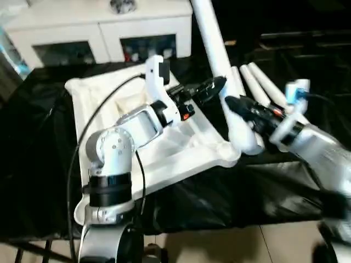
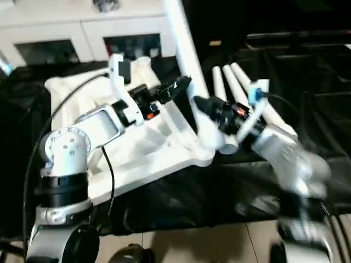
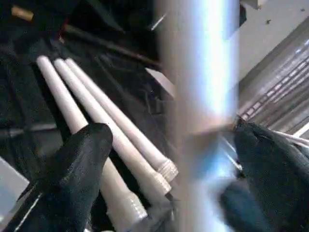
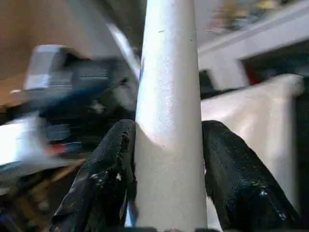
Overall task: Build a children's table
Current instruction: Pick table leg
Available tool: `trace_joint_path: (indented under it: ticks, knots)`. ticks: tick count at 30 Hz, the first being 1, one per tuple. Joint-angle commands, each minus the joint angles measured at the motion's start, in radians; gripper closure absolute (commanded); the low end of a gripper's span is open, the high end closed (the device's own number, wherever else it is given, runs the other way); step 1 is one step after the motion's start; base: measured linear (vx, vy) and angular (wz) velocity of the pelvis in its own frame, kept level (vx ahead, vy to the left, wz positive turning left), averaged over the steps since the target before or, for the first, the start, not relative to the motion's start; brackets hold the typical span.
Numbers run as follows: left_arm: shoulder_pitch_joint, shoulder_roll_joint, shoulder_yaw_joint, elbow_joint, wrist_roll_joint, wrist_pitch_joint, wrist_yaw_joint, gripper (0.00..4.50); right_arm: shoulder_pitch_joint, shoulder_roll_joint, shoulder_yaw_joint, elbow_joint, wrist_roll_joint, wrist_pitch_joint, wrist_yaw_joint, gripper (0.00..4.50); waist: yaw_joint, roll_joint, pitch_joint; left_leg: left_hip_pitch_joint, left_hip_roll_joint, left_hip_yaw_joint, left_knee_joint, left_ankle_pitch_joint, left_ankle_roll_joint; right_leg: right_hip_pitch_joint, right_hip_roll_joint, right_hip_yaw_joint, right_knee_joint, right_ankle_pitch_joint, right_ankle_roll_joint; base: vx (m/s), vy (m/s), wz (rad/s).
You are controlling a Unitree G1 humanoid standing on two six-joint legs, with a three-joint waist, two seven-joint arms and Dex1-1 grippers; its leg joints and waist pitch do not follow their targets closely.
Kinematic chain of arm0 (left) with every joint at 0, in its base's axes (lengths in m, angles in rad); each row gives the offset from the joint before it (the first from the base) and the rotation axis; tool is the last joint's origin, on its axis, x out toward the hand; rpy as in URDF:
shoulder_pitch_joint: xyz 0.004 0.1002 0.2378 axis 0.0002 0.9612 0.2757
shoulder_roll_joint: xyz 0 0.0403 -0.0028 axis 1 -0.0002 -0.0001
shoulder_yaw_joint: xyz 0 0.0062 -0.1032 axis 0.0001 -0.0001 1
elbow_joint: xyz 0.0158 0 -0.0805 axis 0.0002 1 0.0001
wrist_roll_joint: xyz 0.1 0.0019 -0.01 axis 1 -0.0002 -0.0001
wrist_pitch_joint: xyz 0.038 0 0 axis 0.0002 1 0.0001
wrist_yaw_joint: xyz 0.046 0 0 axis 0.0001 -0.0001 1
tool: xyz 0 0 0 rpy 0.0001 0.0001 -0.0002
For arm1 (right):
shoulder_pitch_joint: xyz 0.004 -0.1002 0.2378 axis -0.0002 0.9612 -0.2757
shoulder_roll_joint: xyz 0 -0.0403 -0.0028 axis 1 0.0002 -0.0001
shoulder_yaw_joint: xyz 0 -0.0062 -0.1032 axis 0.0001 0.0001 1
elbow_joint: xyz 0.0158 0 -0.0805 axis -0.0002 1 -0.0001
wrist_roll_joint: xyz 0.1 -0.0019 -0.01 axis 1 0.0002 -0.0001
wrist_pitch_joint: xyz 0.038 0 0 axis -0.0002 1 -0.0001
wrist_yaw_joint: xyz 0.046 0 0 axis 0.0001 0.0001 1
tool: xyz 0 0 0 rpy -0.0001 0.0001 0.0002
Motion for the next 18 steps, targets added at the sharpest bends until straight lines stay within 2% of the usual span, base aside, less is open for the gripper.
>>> trace_joint_path:
  ticks: [1,4,6,7,10,15,17,18]
  knots:
    - [-0.018,-0.034,0.028,0.014,-0.016,0.024,0.041,0.00,0.024,-0.002,0.005,-0.078,0.047,0.037,0.013,2.68,0.003,-0.024,-0.075,0.037,0.061,-0.035,-0.066,-0.166,0.045,0.041,-0.077,0.045,-0.109,-0.179,-0.189,0.000,0.000,0.00]
    - [-0.025,-0.060,0.048,0.018,-0.036,0.036,0.062,0.00,0.048,0.003,0.005,-0.108,0.054,0.047,0.004,2.68,-0.002,-0.019,-0.076,0.036,0.062,-0.039,-0.071,-0.180,0.029,0.039,-0.076,0.043,-0.111,-0.196,-0.176,0.000,0.000,0.00]
    - [-0.034,-0.076,0.070,0.023,-0.061,0.048,0.083,0.00,0.067,0.006,0.005,-0.137,0.064,0.061,-0.012,2.68,-0.003,-0.019,-0.077,0.036,0.063,-0.040,-0.074,-0.175,0.023,0.039,-0.075,0.043,-0.110,-0.176,-0.172,0.000,0.000,0.00]
    - [-0.042,-0.085,0.085,0.028,-0.080,0.057,0.096,0.00,0.079,0.009,0.007,-0.157,0.068,0.071,-0.025,2.68,-0.004,-0.014,-0.078,0.038,0.064,-0.041,-0.077,-0.178,0.023,0.037,-0.076,0.042,-0.110,-0.166,-0.175,0.000,0.000,0.00]
    - [-0.063,-0.091,0.111,0.034,-0.130,0.065,0.126,0.00,0.103,0.004,0.020,-0.206,0.077,0.091,-0.055,2.68,-0.007,-0.014,-0.080,0.039,0.064,-0.041,-0.079,-0.173,0.022,0.040,-0.075,0.041,-0.110,-0.138,-0.176,0.000,0.000,0.00]
    - [-0.078,-0.092,0.117,0.036,-0.149,0.075,0.157,0.00,0.112,0.011,0.038,-0.241,0.081,0.104,-0.077,2.68,-0.006,-0.015,-0.080,0.037,0.062,-0.038,-0.078,-0.160,0.023,0.040,-0.079,0.043,-0.112,-0.115,-0.174,0.000,0.000,0.00]
    - [-0.079,-0.096,0.113,0.031,-0.154,0.083,0.179,0.00,0.106,0.017,0.058,-0.246,0.058,0.099,-0.093,2.68,-0.007,-0.020,-0.080,0.035,0.061,-0.038,-0.078,-0.141,0.029,0.042,-0.080,0.043,-0.111,-0.099,-0.172,0.000,0.000,0.00]
    - [-0.079,-0.096,0.113,0.031,-0.154,0.083,0.179,0.00,0.106,0.017,0.058,-0.246,0.058,0.099,-0.093,2.68,-0.007,-0.018,-0.080,0.035,0.061,-0.038,-0.077,-0.137,0.030,0.041,-0.080,0.043,-0.112,-0.102,-0.171,0.000,0.000,0.00]
